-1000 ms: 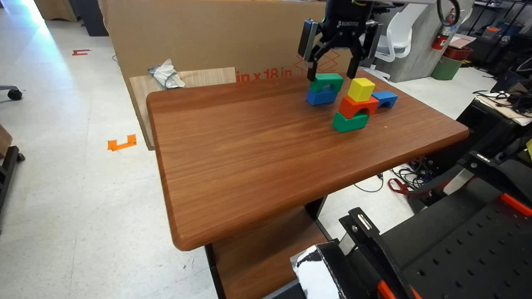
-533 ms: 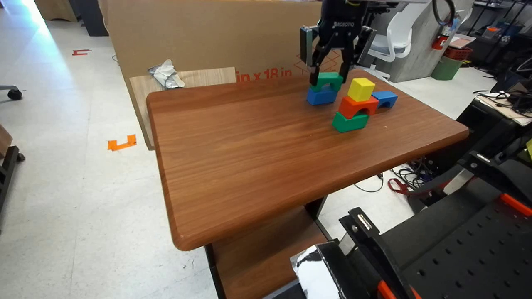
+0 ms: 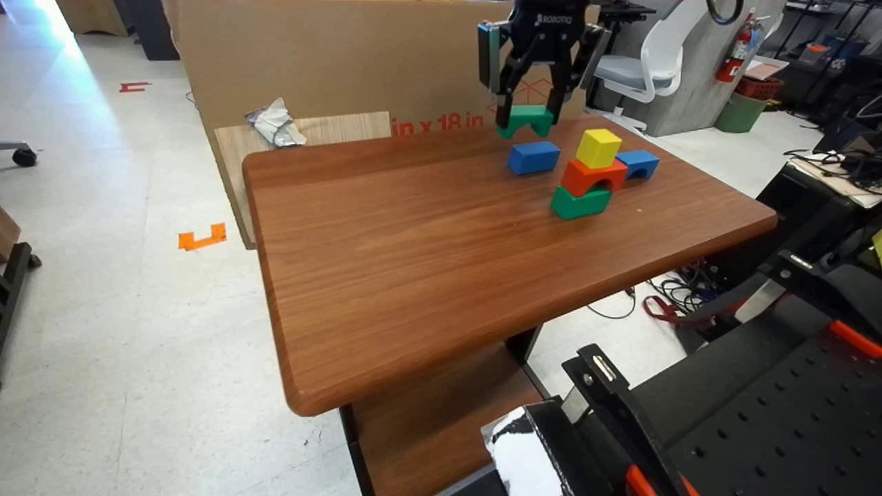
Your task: Pick the green block and put it on the table
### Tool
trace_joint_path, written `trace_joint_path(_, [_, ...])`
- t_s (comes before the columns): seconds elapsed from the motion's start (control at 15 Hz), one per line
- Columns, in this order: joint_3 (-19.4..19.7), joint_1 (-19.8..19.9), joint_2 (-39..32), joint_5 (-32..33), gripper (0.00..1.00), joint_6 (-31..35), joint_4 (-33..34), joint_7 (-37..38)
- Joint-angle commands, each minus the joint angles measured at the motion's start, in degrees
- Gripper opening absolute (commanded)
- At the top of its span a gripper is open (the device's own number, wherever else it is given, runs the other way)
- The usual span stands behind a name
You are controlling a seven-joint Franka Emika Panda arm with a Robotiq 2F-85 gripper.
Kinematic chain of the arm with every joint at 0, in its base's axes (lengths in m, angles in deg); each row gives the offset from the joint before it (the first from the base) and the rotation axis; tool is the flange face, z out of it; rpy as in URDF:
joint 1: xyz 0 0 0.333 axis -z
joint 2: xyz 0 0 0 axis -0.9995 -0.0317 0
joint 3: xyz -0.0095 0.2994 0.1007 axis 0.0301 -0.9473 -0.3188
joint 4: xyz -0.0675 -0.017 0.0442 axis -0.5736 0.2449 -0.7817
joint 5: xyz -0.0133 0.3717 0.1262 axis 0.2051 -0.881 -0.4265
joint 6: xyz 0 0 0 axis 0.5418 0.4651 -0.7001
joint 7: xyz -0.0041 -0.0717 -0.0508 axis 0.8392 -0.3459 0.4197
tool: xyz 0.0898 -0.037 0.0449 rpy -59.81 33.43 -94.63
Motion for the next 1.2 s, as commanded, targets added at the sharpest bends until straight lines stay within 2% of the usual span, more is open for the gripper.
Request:
trace_joint_path(0.0, [-1.2,-2.3,3.7,0.9,0.41,-0.5,-3.8,-0.1])
trace_joint_path(0.53, [-3.2,-6.0,1.9,1.6,0.41,-1.6,-3.0,0.0])
trace_joint_path(1.13, [-3.2,-6.2,-2.8,1.4,0.41,-2.1,-0.7,-0.4])
